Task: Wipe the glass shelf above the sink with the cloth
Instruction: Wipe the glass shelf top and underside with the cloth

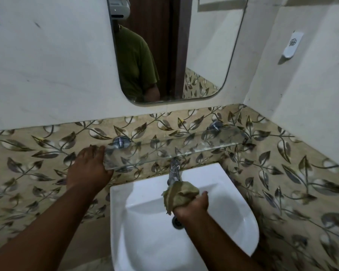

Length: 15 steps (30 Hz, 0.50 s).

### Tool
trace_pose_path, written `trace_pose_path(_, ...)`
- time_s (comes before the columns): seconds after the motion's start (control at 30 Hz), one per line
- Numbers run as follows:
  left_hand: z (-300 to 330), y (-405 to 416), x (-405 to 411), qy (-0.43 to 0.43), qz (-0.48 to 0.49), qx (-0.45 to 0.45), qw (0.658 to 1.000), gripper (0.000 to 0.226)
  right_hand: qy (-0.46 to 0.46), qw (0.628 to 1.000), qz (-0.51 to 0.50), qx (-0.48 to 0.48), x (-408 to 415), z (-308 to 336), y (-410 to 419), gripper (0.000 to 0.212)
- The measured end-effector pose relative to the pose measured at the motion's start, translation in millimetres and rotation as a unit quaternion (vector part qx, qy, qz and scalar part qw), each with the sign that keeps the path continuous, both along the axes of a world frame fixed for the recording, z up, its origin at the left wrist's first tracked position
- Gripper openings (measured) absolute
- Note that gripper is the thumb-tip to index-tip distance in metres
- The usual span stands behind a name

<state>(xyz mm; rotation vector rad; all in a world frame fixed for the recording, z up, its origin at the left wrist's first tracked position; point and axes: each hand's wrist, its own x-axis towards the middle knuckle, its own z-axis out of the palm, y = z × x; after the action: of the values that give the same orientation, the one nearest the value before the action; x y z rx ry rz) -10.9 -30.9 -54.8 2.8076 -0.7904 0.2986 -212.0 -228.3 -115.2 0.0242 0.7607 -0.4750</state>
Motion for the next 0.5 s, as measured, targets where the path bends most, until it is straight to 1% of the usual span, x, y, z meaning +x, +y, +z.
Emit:
trace_pose_path(0.03, -1, 1, 1, 0.003, -0.003, 0.002, 1.0, 0.084, -0.035, 0.999, 0.027, 0.006, 9, 3, 7, 0.086)
trace_pose_path(0.1, -2, 2, 3, 0.004, -0.007, 0.011, 1.0, 0.086, -0.065, 0.996, 0.052, 0.011, 32, 13, 18, 0.084)
trace_pose_path(0.23, 1, 4, 3, 0.001, -0.008, 0.029, 1.0, 0.09, -0.115, 0.991, 0.062, -0.012, 77, 46, 38, 0.074)
trace_pose_path(0.27, 1, 4, 3, 0.002, -0.008, 0.031, 0.999, 0.091, -0.12, 0.991, 0.064, -0.012, 87, 50, 40, 0.074)
trace_pose_path(0.37, 1, 4, 4, -0.002, -0.007, 0.034, 0.999, 0.092, -0.132, 0.99, 0.056, 0.018, 103, 59, 47, 0.08)
trace_pose_path(0.5, 1, 4, 5, 0.001, -0.012, 0.028, 1.0, 0.091, -0.121, 0.991, 0.062, 0.009, 101, 50, 49, 0.079)
